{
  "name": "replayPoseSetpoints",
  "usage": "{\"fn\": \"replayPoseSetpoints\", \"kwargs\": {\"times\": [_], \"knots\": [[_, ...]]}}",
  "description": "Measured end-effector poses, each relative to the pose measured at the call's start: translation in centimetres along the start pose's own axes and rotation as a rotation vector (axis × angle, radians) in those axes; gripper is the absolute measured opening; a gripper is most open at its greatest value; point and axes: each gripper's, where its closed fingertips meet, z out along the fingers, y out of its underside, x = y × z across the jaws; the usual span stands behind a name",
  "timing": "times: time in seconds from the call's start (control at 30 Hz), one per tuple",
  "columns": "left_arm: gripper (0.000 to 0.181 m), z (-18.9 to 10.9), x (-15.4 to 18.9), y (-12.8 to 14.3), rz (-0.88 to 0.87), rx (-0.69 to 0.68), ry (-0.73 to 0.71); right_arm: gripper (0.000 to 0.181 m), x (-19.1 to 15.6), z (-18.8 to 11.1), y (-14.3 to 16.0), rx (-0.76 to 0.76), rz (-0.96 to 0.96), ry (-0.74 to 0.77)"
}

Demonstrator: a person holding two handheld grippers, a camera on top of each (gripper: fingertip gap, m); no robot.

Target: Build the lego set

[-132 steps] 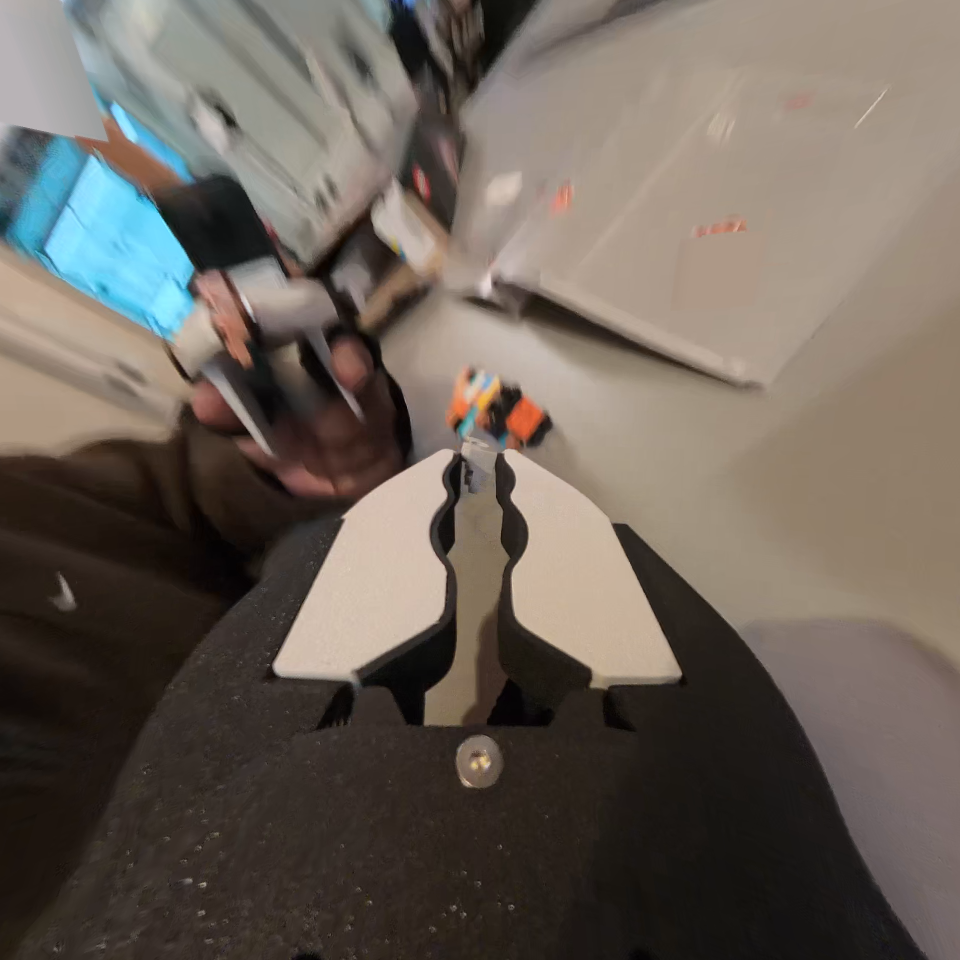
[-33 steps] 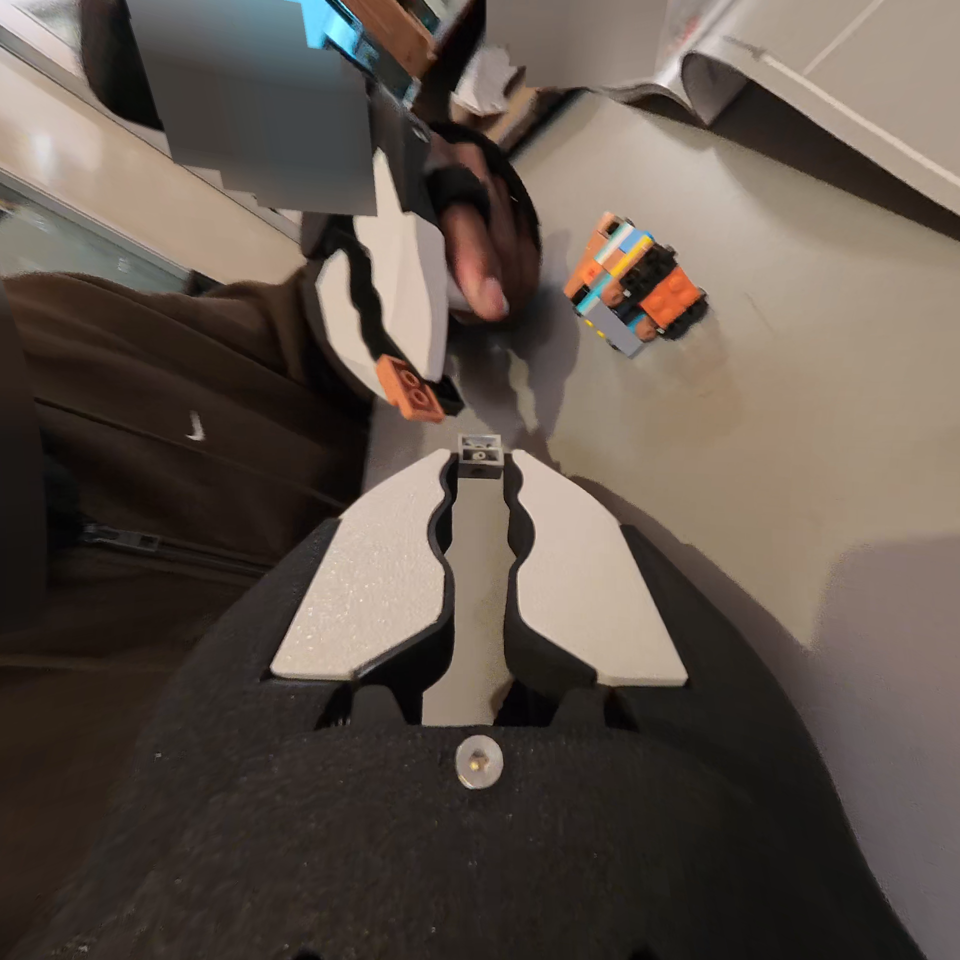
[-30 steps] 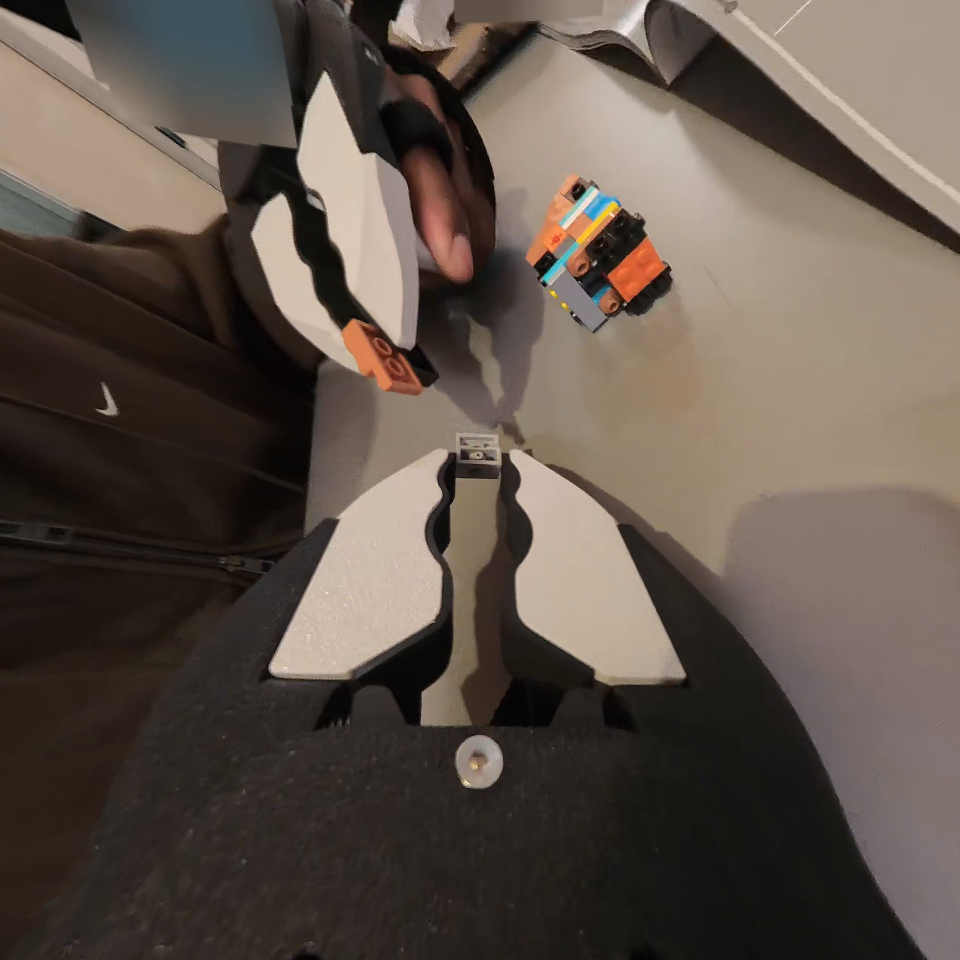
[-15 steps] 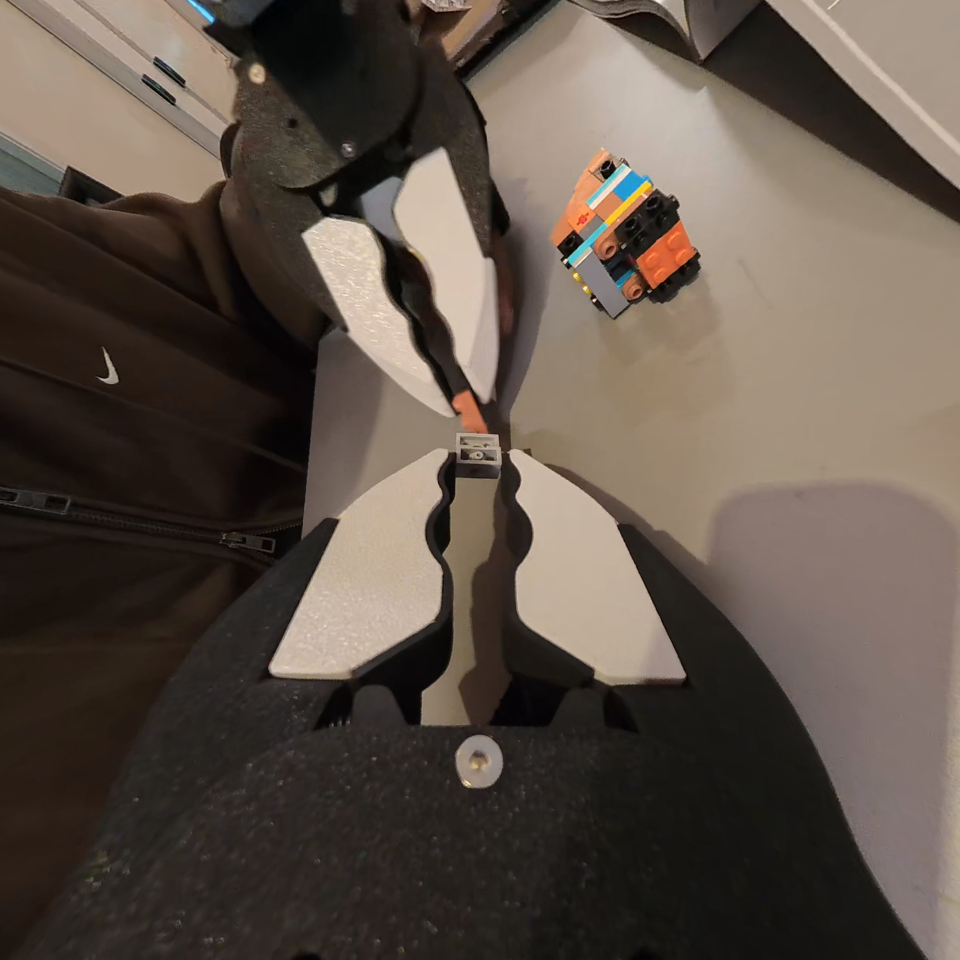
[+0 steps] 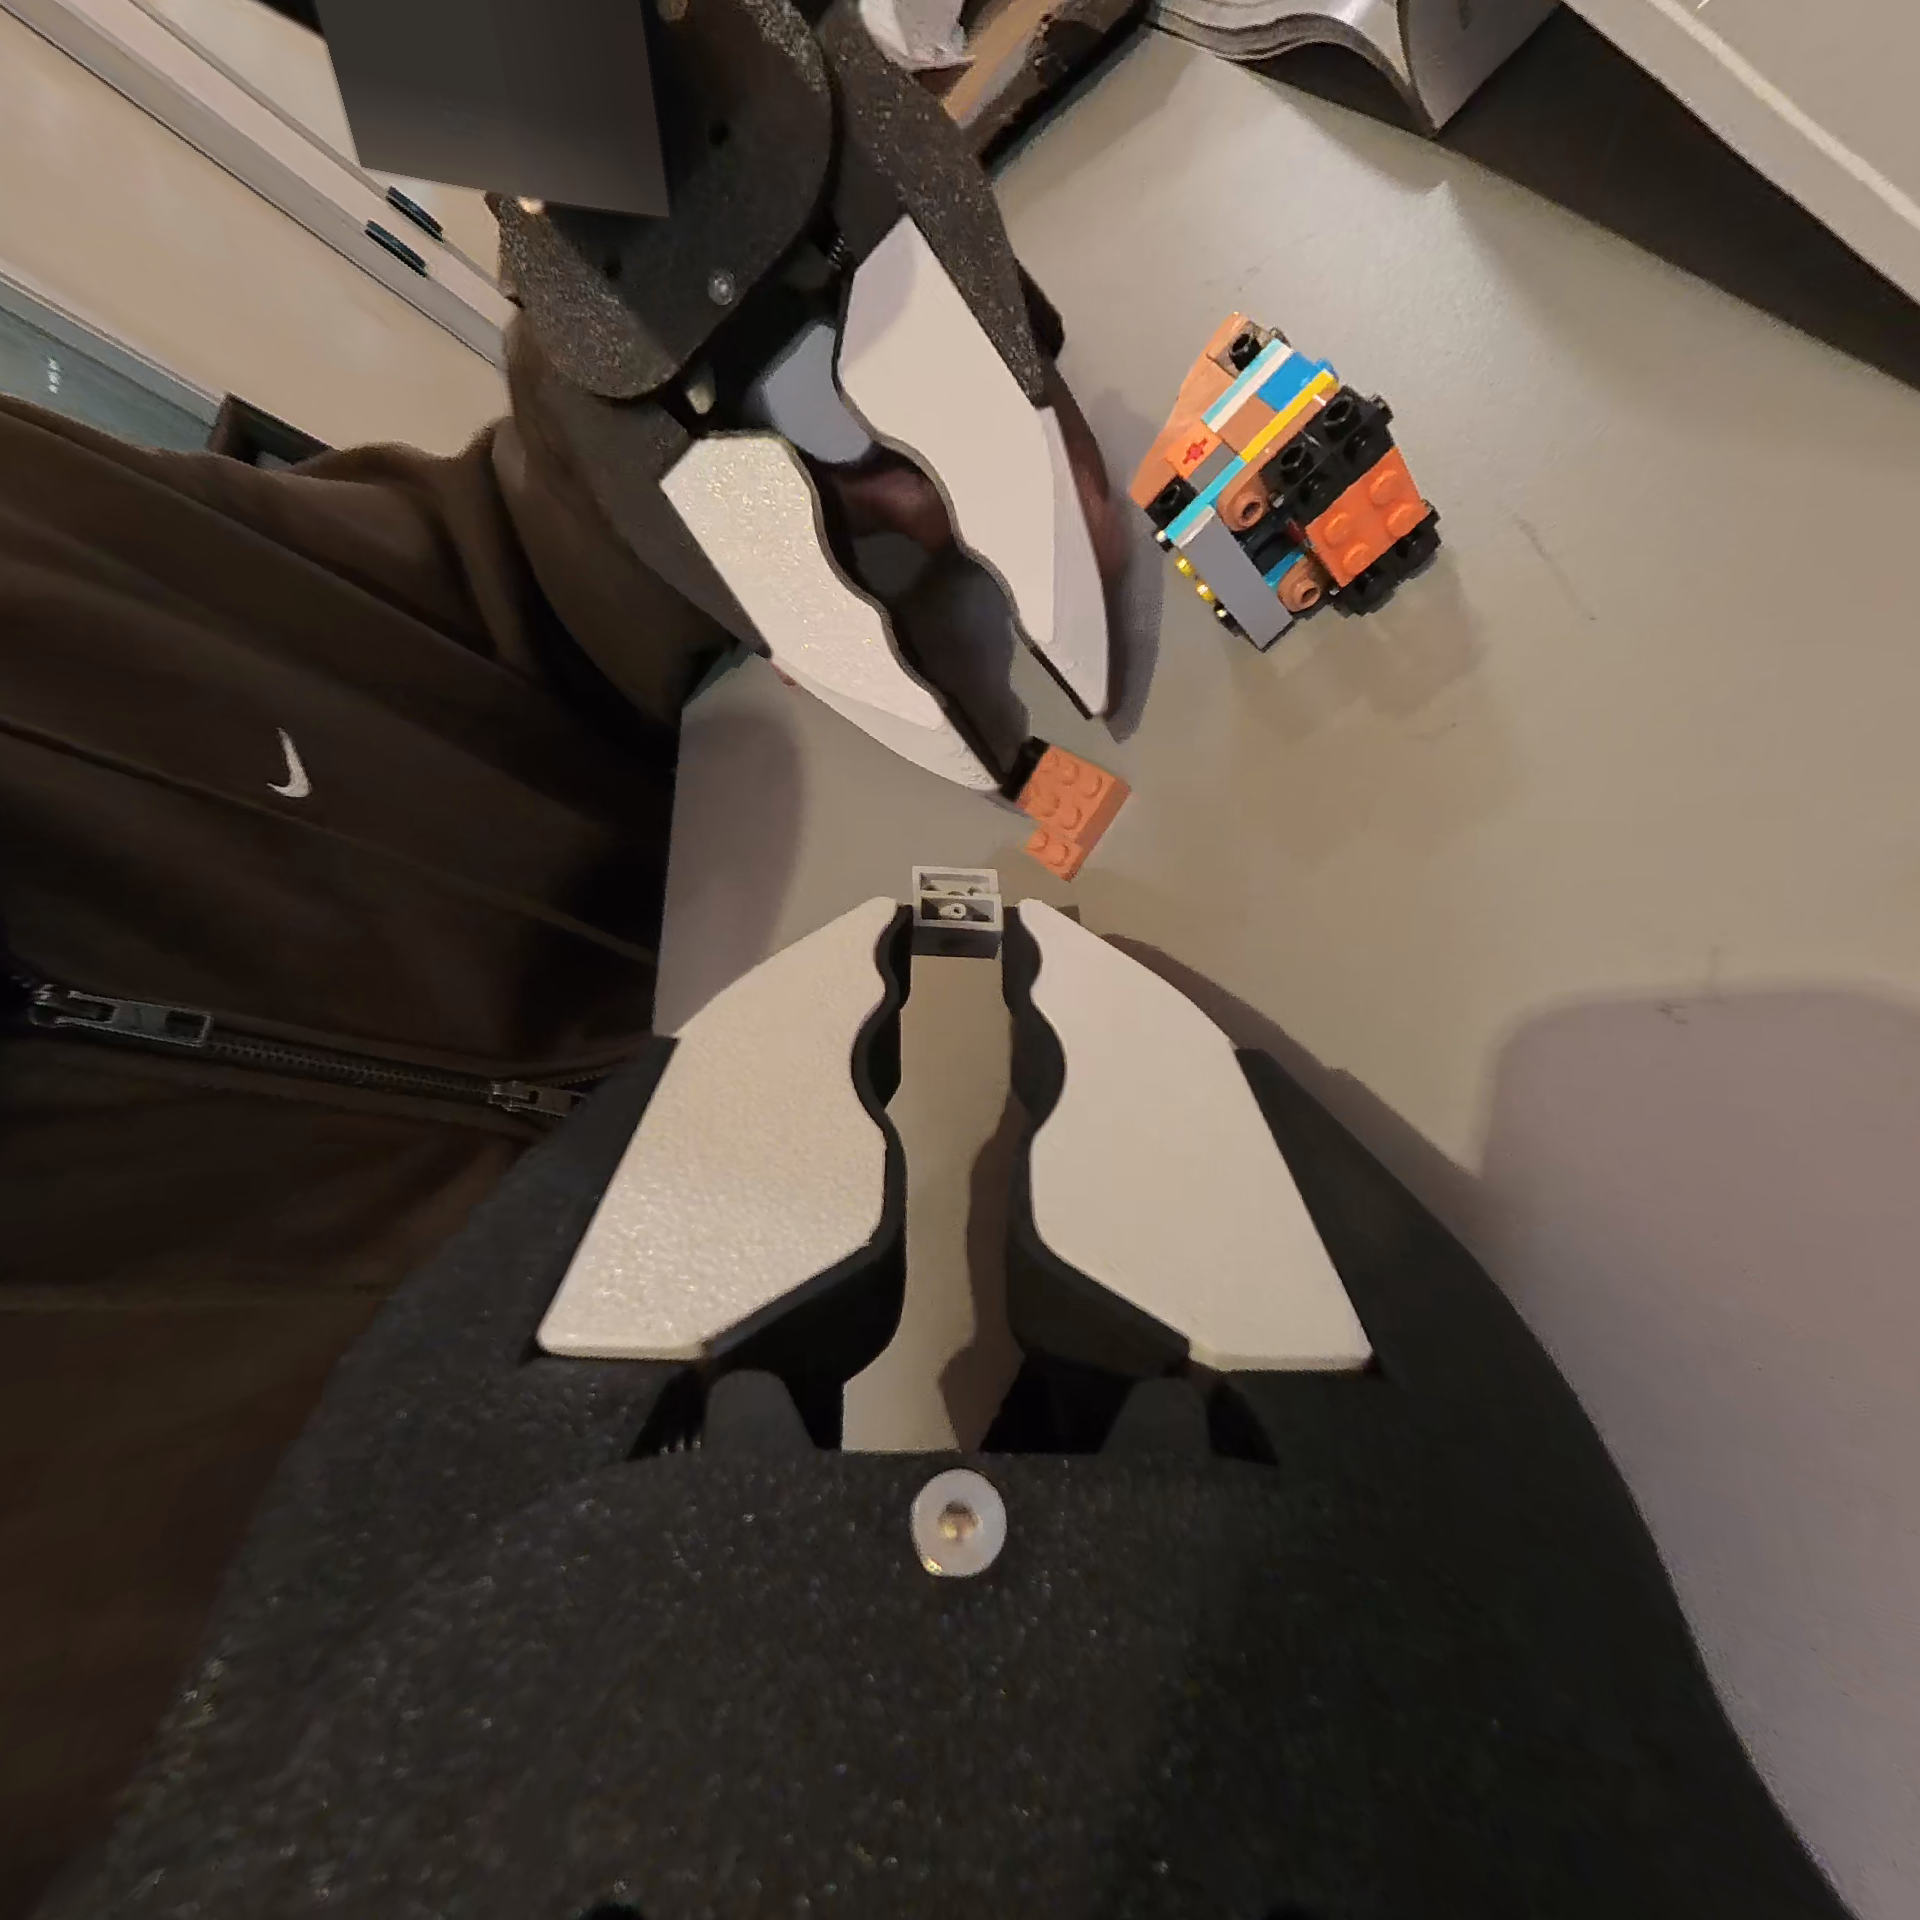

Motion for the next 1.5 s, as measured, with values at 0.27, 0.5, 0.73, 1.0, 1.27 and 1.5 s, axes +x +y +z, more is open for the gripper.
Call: {"fn": "replayPoseSetpoints", "kwargs": {"times": [0.27,0.5,0.73,1.0,1.27,1.5], "knots": [[0.023,-1.6,2.6,-4.3,0.524,0.3,-0.108,0.016,-2.4,0.0,-1.4,0.095,0.075,-0.184],[0.009,-1.2,3.4,-4.8,0.678,0.364,-0.163,0.016,-3.5,0.2,-2.1,0.138,0.116,-0.257],[0.005,-1.7,2.4,-5.5,0.064,0.428,0.118,0.028,-1.5,-1.3,-4.3,0.292,-0.264,0.023],[0.005,-2.6,2.2,-5.6,-0.406,0.481,0.426,0.037,-2.2,-0.6,-4.0,0.248,-1.106,0.482],[0.006,-2.5,1.9,-5.4,-0.465,0.462,0.456,0.017,-2.1,0.1,-4.2,0.24,-1.191,0.587],[0.022,-2.2,0.3,-0.6,0.056,0.098,0.056,0.017,-0.5,-1.2,-5.3,0.329,-0.637,0.458]]}}
